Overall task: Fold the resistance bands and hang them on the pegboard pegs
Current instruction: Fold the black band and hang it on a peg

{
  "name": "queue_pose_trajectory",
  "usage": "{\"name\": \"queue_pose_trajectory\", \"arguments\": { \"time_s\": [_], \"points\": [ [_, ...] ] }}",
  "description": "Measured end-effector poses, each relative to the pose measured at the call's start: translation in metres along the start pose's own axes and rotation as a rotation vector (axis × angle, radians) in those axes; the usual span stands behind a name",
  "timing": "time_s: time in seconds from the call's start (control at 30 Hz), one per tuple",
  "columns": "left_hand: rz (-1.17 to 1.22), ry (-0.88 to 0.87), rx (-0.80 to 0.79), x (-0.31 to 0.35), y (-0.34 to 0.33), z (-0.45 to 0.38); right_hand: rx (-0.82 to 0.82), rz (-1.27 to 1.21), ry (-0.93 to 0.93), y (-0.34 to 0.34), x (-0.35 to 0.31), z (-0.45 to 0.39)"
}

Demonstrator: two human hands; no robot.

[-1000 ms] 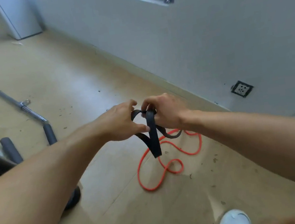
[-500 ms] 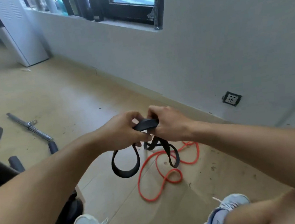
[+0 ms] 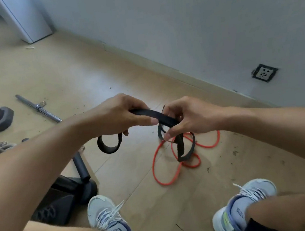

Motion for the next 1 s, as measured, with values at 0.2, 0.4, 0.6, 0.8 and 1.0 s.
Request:
{"name": "queue_pose_trajectory", "arguments": {
  "time_s": [0.2,0.4,0.6,0.8,1.0],
  "points": [
    [0.17,-0.261,0.312,0.024,0.014,0.003,0.009,0.039,-0.036,-0.002,0.024,-0.005],
    [0.253,-0.228,0.486,-0.003,0.033,0.004,0.082,0.037,-0.143,0.023,0.043,-0.006],
    [0.313,-0.261,0.568,-0.005,0.042,0.012,0.113,0.224,-0.172,0.026,0.045,-0.01],
    [0.381,-0.248,0.593,-0.013,0.05,0.015,0.021,0.382,-0.301,0.027,0.064,-0.008],
    [0.302,-0.013,0.389,-0.043,0.053,0.012,0.289,0.264,-0.266,0.043,0.075,-0.002]
  ]
}}
Point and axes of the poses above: each hand's wrist, its own z-axis away from the middle knuckle, its own y-axis out of the back of the hand, x = y × z, the point moved 3 cm from there along -z, towards the middle knuckle, and after that the axes turned 1 degree about -z, right-handed, at the moved point
